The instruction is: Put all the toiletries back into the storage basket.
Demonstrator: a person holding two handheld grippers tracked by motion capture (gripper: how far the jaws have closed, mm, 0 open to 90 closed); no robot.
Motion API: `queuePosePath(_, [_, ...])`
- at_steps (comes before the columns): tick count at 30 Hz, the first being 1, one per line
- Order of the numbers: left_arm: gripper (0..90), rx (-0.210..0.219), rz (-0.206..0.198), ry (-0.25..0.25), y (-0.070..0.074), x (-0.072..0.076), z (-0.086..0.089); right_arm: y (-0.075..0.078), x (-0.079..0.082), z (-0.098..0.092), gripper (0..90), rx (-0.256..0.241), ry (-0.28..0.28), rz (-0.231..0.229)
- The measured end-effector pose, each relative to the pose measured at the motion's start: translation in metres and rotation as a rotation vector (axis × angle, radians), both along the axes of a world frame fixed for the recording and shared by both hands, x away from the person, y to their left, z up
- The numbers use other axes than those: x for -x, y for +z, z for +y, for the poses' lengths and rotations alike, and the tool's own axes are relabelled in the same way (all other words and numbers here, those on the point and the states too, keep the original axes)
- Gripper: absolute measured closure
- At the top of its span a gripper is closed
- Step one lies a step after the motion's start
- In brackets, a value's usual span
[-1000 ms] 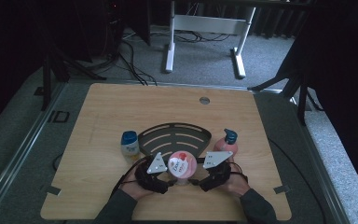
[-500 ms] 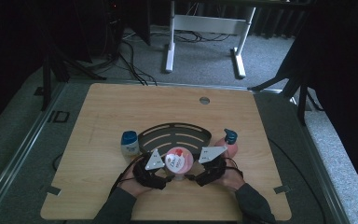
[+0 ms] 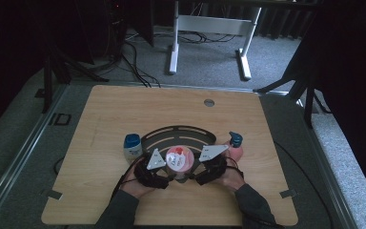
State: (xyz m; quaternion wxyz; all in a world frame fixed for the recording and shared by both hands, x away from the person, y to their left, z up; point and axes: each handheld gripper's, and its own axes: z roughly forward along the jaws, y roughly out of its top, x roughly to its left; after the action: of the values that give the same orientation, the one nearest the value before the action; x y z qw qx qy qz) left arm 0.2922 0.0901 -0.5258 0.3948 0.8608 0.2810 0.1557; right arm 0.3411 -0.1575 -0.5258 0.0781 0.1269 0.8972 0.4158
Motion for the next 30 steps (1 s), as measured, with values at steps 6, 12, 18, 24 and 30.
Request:
queuePosePath(6, [27.1,-0.017,-0.021,0.033,0.0,-0.001,-0.001,-0.001,-0.005,0.005,19.7,0.001,-0.011,0.004])
queuePosePath(12, [27.1,-0.004,-0.023,0.069,-0.002,-0.004,-0.001,-0.003,-0.01,0.008,19.7,-0.006,-0.025,0.008])
queuePosePath(18, [27.1,-0.012,-0.027,0.115,-0.002,-0.005,-0.001,-0.003,-0.017,0.013,19.8,-0.007,-0.032,0.013])
queuePosePath(24, [27.2,-0.005,-0.008,0.148,-0.005,-0.006,0.001,-0.005,-0.02,0.017,20.3,-0.009,-0.036,0.024])
queuePosePath(30, [33.3,-0.04,-0.033,0.169,-0.007,-0.001,0.001,-0.006,-0.021,0.016,26.1,-0.02,-0.045,0.033])
